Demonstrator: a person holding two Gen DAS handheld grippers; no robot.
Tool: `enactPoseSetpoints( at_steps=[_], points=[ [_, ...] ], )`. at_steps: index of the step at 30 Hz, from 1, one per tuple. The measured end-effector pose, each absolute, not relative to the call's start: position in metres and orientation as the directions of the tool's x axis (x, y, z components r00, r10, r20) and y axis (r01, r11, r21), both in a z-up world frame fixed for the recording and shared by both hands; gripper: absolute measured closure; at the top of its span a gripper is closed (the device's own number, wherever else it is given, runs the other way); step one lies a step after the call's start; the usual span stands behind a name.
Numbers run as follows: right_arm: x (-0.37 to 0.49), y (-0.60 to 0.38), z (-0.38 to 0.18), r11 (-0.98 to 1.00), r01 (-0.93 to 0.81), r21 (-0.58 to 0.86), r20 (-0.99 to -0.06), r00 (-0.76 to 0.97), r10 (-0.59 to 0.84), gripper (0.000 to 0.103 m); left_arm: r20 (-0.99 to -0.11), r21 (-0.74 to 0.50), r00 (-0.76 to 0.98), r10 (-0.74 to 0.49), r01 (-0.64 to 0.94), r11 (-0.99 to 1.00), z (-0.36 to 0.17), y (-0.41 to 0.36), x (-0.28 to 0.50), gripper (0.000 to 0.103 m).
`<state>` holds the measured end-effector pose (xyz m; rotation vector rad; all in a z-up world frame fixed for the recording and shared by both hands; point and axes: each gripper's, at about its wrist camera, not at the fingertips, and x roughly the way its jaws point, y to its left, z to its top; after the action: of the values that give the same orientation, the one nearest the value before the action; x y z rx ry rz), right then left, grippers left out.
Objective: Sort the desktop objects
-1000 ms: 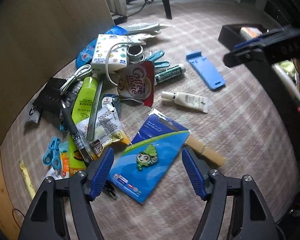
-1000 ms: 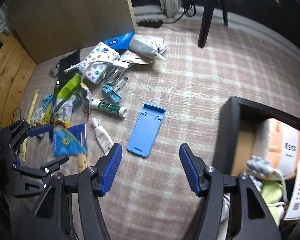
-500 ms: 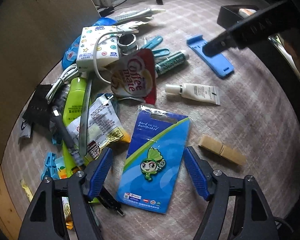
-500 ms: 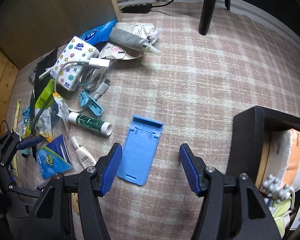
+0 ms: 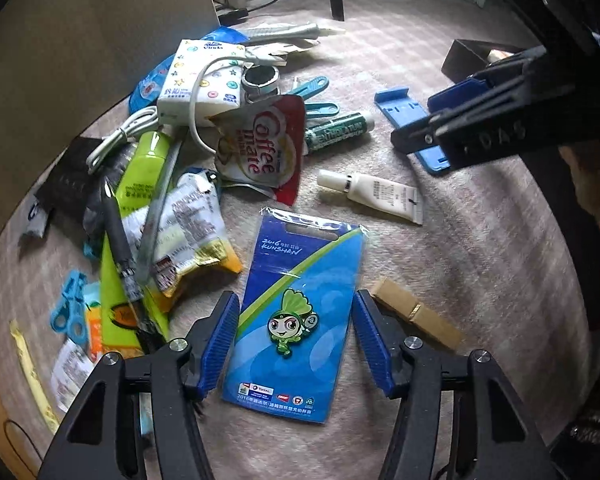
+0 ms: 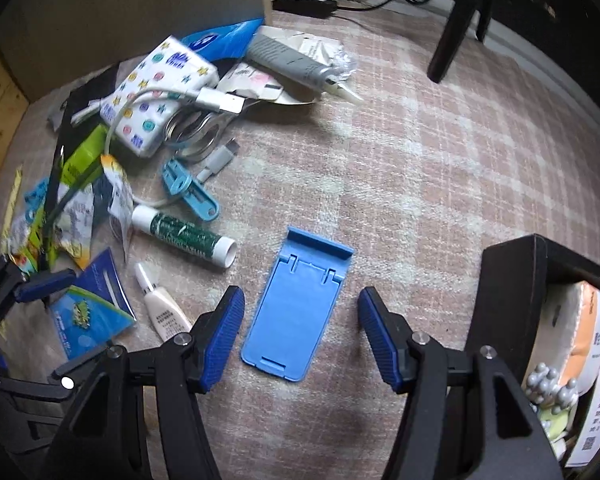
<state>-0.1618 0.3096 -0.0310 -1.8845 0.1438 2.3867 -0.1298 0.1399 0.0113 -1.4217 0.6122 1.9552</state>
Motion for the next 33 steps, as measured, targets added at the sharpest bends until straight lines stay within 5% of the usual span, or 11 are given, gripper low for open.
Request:
enactPoseSetpoints(
  at_steps=[8,18,22,33],
  points=[
    [-0.149,0.31,-0.029,-0.996,-0.084,0.007,-0.963,-0.271,0.016,0.057,-0.946,0.022,-0.261,0.194,-0.645,-0.764,0.013,0.139,-0.119,0.048],
    [-0.151,0.321,-0.028,-0.992,-0.123,0.039,-0.964,-0.264,-0.005,0.053,-0.934,-0.048,-0.3,0.194,-0.432,-0.9,0.014,0.12,-0.117,0.048],
    [-0.154,0.314,-0.027,-0.996,-0.093,0.0,-0.961,-0.275,0.026,0.066,-0.932,-0.069,-0.302,0.199,-0.393,-0.917,0.014,0.114,-0.113,0.049],
    [-0.139,0.325,-0.021,-0.989,-0.13,0.075,-0.95,-0.311,-0.031,0.068,-0.929,-0.056,-0.324,0.179,-0.355,-0.933,0.023,0.096,-0.099,0.049]
  ],
)
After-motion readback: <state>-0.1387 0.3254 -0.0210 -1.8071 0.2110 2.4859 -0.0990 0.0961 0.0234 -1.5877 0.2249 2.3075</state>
